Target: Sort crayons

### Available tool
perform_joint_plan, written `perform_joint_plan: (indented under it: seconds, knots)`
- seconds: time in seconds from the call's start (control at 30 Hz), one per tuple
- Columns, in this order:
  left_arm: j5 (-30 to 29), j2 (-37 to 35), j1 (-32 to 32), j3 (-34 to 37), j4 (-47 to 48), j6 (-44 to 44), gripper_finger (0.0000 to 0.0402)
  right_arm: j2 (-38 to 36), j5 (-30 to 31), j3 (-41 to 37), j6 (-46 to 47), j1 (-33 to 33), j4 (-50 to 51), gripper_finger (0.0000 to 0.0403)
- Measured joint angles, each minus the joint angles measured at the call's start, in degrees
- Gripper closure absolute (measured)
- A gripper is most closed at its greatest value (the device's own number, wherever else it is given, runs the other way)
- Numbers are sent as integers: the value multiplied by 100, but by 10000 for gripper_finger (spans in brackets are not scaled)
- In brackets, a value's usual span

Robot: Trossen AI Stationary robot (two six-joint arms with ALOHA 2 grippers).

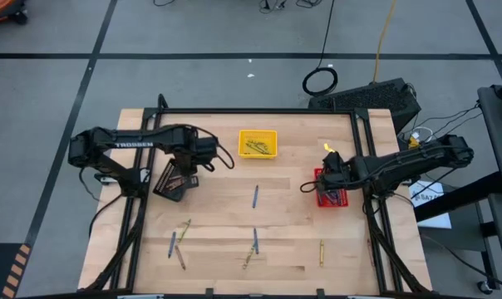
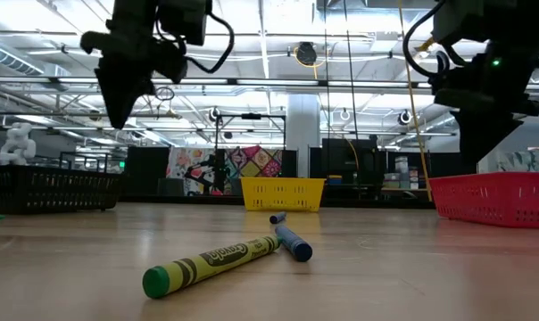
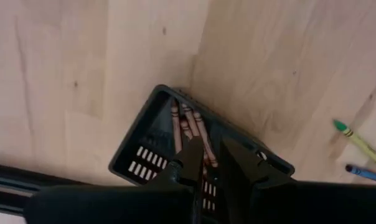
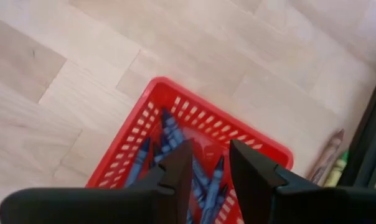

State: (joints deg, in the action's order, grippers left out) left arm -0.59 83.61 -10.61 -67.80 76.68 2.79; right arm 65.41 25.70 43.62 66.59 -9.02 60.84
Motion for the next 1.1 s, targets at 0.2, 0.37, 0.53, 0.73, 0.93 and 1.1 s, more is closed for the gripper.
perform_joint_plan:
  seconds: [0.2, 0.37, 0.53, 0.73, 0.93, 1.1]
  knots:
    - [44, -6, 69, 74, -206, 419, 356, 0, 135, 0, -28, 2, 2, 309]
    - [452, -4, 68, 74, -349, 451, 356, 0, 135, 0, -27, 2, 2, 308]
    - [554, -4, 141, 74, -601, 640, 356, 0, 133, 0, -27, 2, 2, 308]
    - [790, -4, 277, 74, -588, 586, 356, 0, 133, 0, -27, 2, 2, 308]
    - [725, -4, 619, 74, -433, -89, 356, 0, 134, 0, -25, 2, 2, 308]
    - [722, -4, 1150, 74, -229, -616, 356, 0, 150, 0, -25, 2, 4, 308]
